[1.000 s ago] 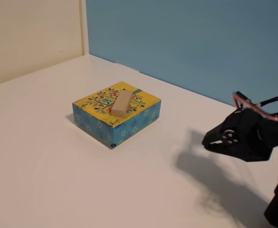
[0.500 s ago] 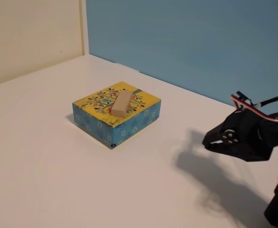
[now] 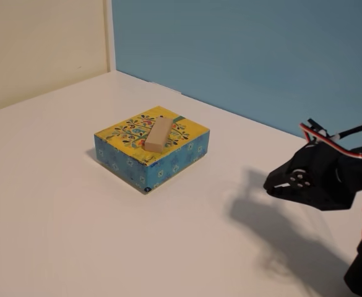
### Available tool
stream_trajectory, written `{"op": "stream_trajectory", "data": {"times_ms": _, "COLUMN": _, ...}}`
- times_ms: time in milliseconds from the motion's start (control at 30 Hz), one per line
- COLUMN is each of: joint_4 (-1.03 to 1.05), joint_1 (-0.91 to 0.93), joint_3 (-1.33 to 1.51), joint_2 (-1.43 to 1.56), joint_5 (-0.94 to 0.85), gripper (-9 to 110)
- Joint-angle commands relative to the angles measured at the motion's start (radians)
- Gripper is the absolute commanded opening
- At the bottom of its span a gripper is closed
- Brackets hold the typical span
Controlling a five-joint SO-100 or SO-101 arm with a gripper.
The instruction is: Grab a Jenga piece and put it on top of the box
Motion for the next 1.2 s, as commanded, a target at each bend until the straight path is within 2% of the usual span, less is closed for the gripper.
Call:
{"op": "stream_trajectory", "data": {"times_ms": 0, "joint_4": 0.003, "joint_1": -0.005, "joint_3": -0.015, "joint_2": 0.008, "joint_5": -0.009, "gripper": 0}}
{"op": "stream_trajectory", "data": {"times_ms": 1167, "joint_4": 0.008, "joint_1": -0.009, "joint_3": -0.015, "joint_2": 0.008, "joint_5": -0.023, "gripper": 0}}
